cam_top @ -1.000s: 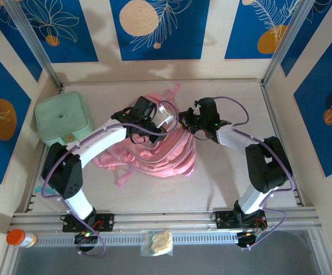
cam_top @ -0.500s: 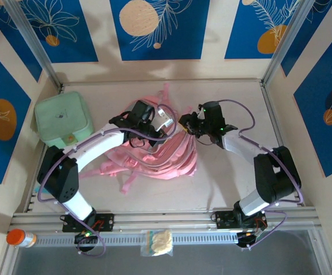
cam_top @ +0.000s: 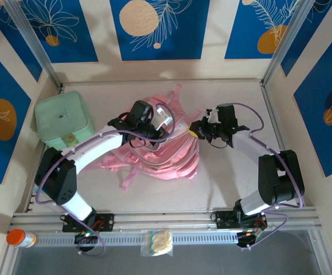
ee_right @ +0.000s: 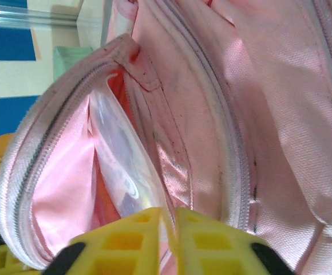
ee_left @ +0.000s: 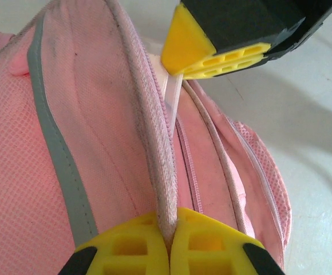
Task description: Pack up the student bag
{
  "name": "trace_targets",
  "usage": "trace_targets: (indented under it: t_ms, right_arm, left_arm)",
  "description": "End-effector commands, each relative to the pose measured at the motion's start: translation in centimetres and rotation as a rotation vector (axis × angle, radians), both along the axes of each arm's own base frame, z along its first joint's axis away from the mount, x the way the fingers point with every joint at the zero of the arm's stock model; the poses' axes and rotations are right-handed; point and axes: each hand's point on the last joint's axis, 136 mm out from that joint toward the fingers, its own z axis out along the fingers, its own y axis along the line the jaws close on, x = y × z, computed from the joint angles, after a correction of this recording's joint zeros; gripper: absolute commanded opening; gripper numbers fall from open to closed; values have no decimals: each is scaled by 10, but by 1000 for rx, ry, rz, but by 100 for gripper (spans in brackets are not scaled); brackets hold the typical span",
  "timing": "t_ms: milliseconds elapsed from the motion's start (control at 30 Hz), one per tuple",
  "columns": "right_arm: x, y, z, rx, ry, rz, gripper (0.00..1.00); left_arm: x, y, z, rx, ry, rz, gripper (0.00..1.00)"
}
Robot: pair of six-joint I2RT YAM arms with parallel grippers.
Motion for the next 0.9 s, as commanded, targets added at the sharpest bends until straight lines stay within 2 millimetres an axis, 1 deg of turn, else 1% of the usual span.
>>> trace_targets:
  t_ms: [0, 33, 167, 300, 333, 400, 467, 533, 633, 700, 733, 767, 800, 833, 867]
  right_arm:
    - [-18, 17, 7, 44, -6, 114, 3]
    - [-18, 23, 10, 65, -15, 133, 0]
    - [-19, 32, 22, 63, -45, 166, 0]
    - [-22, 48, 33, 162, 0, 176, 0]
    - [-23, 53, 30, 153, 29, 163, 0]
    - [-22, 62, 15, 85, 52, 130, 0]
    - [-16, 69, 2, 42, 62, 115, 0]
    - [-3, 66, -9, 28, 55, 78, 0]
    - [12, 56, -19, -19, 31, 14, 0]
    - [17, 51, -28, -63, 45, -11, 0]
    - [18, 47, -32, -51, 72, -23, 0]
    - [22, 48, -27, 6, 73, -22, 0]
    - [23, 53, -17, 80, 63, -9, 0]
    - [25, 57, -5, 117, 50, -11, 0]
    - [24, 62, 4, 118, 44, -11, 0]
  left_arm:
    - [4, -18, 48, -153, -121, -49, 0]
    - [4, -19, 49, -155, -120, -56, 0]
    - [2, -26, 53, -168, -123, -104, 0]
    - [7, -33, 56, -161, -132, -134, 0]
    - [7, -35, 58, -166, -136, -149, 0]
    - [7, -39, 60, -174, -146, -172, 0]
    - [7, -41, 61, -170, -152, -190, 0]
    - [7, -42, 61, -162, -152, -208, 0]
    - [4, -43, 63, -166, -155, -232, 0]
    - [4, -42, 63, -168, -163, -234, 0]
    - [4, -42, 63, -167, -163, -234, 0]
    - [4, -43, 63, -169, -160, -235, 0]
    - [3, -44, 62, -173, -153, -242, 0]
    - [3, -45, 61, -175, -148, -244, 0]
    - [4, -45, 59, -176, -143, -243, 0]
